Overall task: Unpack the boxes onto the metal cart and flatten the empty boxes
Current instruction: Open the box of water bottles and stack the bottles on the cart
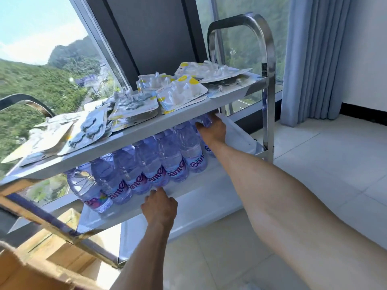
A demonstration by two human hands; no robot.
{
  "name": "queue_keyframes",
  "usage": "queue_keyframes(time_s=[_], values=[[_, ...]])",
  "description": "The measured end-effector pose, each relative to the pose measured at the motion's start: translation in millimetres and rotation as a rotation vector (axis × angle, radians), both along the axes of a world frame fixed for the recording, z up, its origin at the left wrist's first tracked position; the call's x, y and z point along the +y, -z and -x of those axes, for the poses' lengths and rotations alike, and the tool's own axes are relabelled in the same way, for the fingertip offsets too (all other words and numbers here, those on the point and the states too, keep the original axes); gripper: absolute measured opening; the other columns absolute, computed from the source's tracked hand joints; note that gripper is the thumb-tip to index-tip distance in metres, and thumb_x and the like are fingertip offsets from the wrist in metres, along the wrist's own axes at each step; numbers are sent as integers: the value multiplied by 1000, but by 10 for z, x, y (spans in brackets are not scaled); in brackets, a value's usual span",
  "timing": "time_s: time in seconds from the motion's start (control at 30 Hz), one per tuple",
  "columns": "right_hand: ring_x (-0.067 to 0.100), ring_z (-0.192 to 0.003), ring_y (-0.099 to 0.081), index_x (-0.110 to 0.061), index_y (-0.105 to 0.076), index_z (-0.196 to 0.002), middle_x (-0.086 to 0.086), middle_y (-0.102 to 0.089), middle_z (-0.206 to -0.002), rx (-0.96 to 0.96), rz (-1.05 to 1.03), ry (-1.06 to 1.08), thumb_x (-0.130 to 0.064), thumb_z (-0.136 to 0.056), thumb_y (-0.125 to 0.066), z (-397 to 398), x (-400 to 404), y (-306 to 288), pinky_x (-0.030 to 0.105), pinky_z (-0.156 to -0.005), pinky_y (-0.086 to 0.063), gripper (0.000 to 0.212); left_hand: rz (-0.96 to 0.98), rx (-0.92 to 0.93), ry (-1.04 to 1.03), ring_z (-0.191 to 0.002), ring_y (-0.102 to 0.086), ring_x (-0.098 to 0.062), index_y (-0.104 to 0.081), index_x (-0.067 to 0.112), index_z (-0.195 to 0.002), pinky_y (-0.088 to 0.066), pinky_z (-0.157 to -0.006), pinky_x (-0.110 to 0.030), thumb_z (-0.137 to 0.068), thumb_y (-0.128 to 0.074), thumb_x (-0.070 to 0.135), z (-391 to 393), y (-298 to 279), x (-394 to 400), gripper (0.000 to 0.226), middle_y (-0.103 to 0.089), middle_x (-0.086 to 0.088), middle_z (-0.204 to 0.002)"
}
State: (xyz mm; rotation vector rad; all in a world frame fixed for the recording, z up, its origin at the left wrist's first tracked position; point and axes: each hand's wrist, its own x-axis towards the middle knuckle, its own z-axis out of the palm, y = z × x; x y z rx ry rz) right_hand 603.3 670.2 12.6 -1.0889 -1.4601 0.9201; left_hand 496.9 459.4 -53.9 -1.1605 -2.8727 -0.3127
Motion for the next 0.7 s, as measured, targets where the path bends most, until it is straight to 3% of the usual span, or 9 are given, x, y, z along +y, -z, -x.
queue_keyframes(time_s=[0.07, 0.13, 0.2, 0.3, 0.43, 0.7], values=[[30, -107, -60, -18, -58, -124, 14, -65, -113, -16, -8, 1, -21, -78, -69, 32, -10, 68, 27, -79, -45, 48, -6, 42, -5, -98, -61, -28, -58, 17, -107, -53, -86, -40, -83, -56, 19, 6, 6, 38, 25, -65, -3, -107], [33, -117, -52, -24, -38, -145, 17, -55, -127, -86, 77, 19, -22, -79, -70, -17, -18, 207, 37, -96, -46, 74, -38, 19, -36, -95, -63, -28, -62, 17, -105, -54, -84, -38, -84, -57, 20, 5, 11, 97, 22, -66, -3, -104], [35, -121, -48, -29, -19, -152, 19, -44, -135, -201, 220, 6, -20, -82, -70, -119, -19, 393, 39, -101, -45, 87, -65, -3, -79, -93, -64, -29, -63, 17, -101, -51, -79, -32, -84, -56, 21, -5, -18, 162, 19, -67, -4, -102], [34, -121, -50, -21, -31, -148, 17, -47, -135, -303, 238, -50, -18, -81, -73, -196, 0, 566, 37, -103, -43, 80, -39, 16, -110, -85, -64, -28, -61, 16, -88, -41, -68, -29, -82, -57, 25, -1, -65, 218, 12, -66, -5, -92], [31, -121, -52, -13, -41, -140, 16, -53, -131, -256, 189, -57, -15, -81, -74, -106, 82, 573, 34, -101, -43, 67, -43, 50, -153, -68, -53, -24, -58, 16, -78, -38, -63, -28, -83, -58, 30, 47, -77, 258, 15, -51, 0, -70], [29, -115, -57, -9, -51, -126, 13, -61, -124, -188, 187, -36, -19, -87, -66, 146, 281, 568, 33, -99, -47, 43, -137, 116, -45, -80, -60, -29, -60, 12, -84, -42, -66, -32, -83, -56, 26, -52, 63, 173, 15, -63, -6, -90]])
